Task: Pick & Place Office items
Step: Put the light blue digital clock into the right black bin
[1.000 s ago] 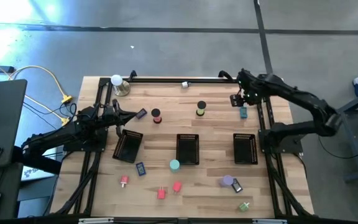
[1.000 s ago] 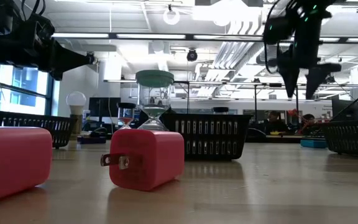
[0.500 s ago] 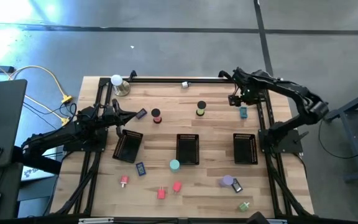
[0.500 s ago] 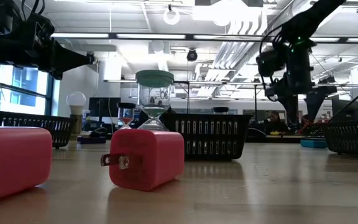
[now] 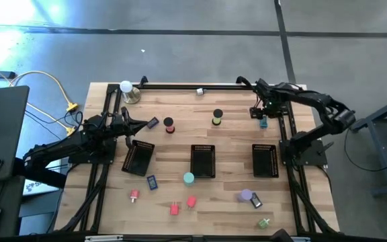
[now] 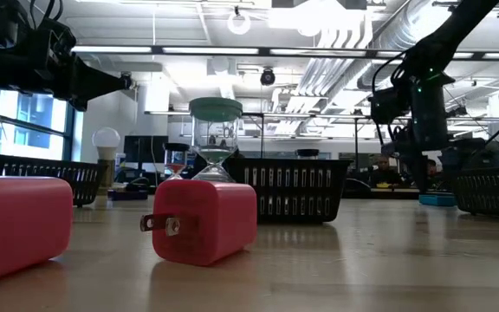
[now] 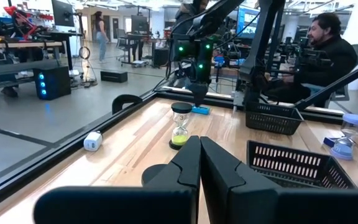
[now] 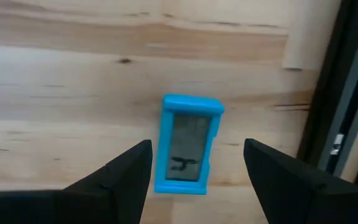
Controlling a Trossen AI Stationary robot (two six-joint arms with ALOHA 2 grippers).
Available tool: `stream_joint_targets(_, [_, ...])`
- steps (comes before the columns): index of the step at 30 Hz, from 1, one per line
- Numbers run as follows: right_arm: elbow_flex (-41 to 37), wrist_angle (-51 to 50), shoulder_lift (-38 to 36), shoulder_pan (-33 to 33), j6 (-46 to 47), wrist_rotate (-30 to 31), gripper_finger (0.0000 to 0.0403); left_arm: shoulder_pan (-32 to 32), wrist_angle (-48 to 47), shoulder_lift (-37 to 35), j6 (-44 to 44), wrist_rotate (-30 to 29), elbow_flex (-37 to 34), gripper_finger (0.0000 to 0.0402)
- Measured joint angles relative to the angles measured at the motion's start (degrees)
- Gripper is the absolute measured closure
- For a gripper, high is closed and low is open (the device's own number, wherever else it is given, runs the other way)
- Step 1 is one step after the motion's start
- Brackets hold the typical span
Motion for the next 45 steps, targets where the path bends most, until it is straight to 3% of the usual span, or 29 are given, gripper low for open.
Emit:
stream_joint_targets(33, [-0.17,2.59,5.80,1.27,2.97,3.51,0.0159,0.02,0.02,0.00,-0.15,-0.02,0.00,0.0401])
stream_joint_targets(45, [-0.27,5.47,6.25,1.29,3.06,-1.82,0.0166,0.02,0.02,0.00,-0.13,-0.02,0.00,0.0401])
